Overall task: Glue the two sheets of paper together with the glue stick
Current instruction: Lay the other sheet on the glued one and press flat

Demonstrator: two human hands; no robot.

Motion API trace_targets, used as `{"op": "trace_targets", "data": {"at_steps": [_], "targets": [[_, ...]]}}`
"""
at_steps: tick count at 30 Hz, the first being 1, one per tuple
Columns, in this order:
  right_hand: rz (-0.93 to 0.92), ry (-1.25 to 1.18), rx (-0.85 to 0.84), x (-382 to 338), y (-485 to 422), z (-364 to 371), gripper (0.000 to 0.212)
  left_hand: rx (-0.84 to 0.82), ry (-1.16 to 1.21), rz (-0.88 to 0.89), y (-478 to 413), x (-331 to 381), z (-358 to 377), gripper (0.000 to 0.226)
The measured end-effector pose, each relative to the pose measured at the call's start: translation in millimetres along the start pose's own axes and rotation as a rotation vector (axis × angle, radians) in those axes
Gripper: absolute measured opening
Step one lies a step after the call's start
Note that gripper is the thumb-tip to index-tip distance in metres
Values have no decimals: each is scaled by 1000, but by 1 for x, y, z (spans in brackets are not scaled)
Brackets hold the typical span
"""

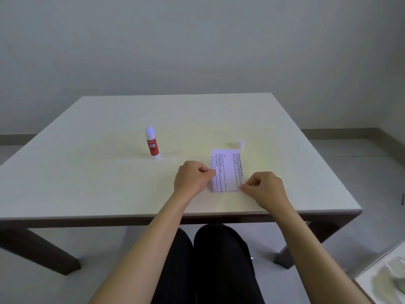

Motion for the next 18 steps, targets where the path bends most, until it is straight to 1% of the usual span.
{"op": "trace_targets", "data": {"at_steps": [6, 10, 11, 13, 14, 15, 16, 18], "targets": [[-43, 118, 34, 1, -3, 5, 21, 4, -74, 5, -1, 1, 2, 14], [-72, 147, 53, 2, -5, 3, 19, -9, -180, 13, 0, 3, 2, 12], [-91, 160, 45, 2, -5, 3, 24, -2, -220, 20, 0, 3, 2, 9], [-140, 273, -9, 2, -5, 3, 48, 24, -296, 43, 0, 4, 3, 5], [-165, 354, -36, 3, -7, 3, 52, 36, -321, 59, -1, 4, 4, 2], [-185, 418, -63, 3, -9, 3, 50, 49, -338, 81, -1, 5, 3, 4], [-193, 449, -105, 4, -11, 2, 46, 50, -359, 123, -1, 4, 3, 12], [-212, 448, -192, 9, -14, 2, 42, -11, -469, 276, -5, 3, 2, 32]]}}
Point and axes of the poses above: each hand's wrist, its own y-axis away from the middle knuckle, its own z-axis out of the palm, x = y × z, the point moved 2 cm from there along -y, towards the middle knuckle, and after that the axes turned 3 degrees about -x, right-handed, at the moved point
